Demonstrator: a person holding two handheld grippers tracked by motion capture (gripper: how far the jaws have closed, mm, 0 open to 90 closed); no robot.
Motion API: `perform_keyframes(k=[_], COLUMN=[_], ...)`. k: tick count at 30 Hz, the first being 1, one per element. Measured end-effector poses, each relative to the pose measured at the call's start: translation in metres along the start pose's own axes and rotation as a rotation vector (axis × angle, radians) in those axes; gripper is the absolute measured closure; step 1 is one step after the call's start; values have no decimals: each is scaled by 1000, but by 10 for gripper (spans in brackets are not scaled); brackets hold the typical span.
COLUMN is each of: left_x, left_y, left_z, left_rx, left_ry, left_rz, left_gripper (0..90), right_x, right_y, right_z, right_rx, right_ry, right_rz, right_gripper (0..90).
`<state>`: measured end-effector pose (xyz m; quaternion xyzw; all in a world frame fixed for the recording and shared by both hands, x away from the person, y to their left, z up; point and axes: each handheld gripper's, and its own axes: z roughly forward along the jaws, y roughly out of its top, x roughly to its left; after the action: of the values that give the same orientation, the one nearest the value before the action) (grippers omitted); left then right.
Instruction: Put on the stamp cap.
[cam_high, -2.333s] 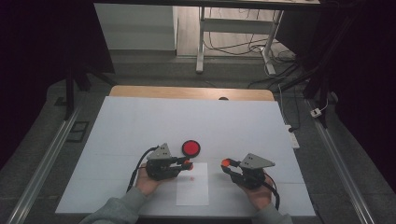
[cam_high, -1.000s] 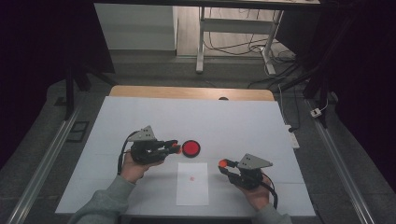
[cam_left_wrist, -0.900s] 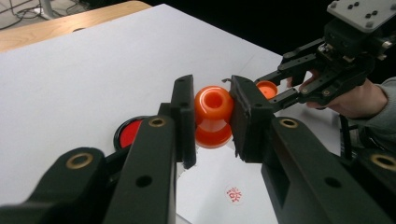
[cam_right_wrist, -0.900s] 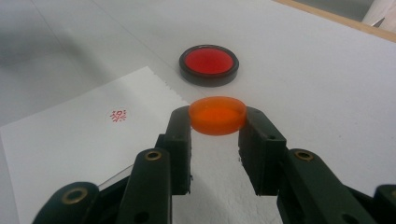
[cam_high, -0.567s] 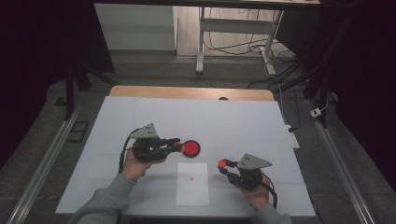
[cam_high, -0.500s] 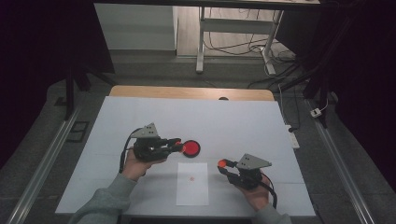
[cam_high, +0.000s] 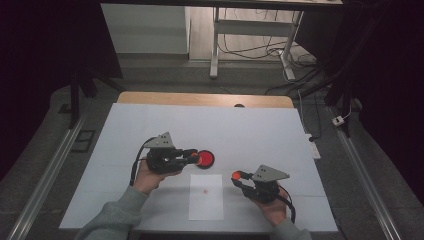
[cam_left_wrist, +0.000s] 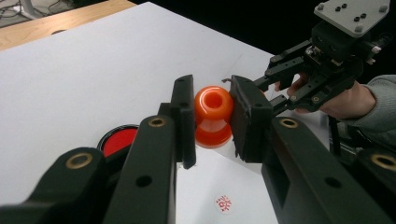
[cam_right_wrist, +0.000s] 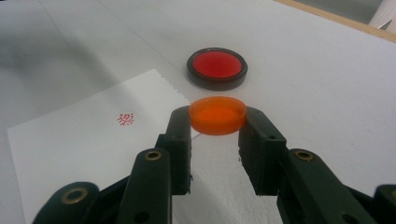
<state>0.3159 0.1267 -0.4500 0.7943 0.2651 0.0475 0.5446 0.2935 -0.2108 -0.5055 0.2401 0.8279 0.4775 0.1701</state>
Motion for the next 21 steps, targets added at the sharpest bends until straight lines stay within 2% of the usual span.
perform_keyframes(k=[2,13,14,21], left_x=[0,-3,-3,-4], left_y=[0,0,0,0], left_z=[1,5,5,7], left_rx=[1,3,4,9], left_ry=[-1,-13,-14,-19], left_rz=[0,4,4,8], left_gripper=[719,718,718,718], right_x=[1,7,7,10], right_y=[1,5,5,7], right_z=[0,6,6,11], right_rx=[3,-12,0,-4], right_ry=[-7,22,17,30], right_rz=[-4,-11,-17,-16], right_gripper=[646,645,646,645])
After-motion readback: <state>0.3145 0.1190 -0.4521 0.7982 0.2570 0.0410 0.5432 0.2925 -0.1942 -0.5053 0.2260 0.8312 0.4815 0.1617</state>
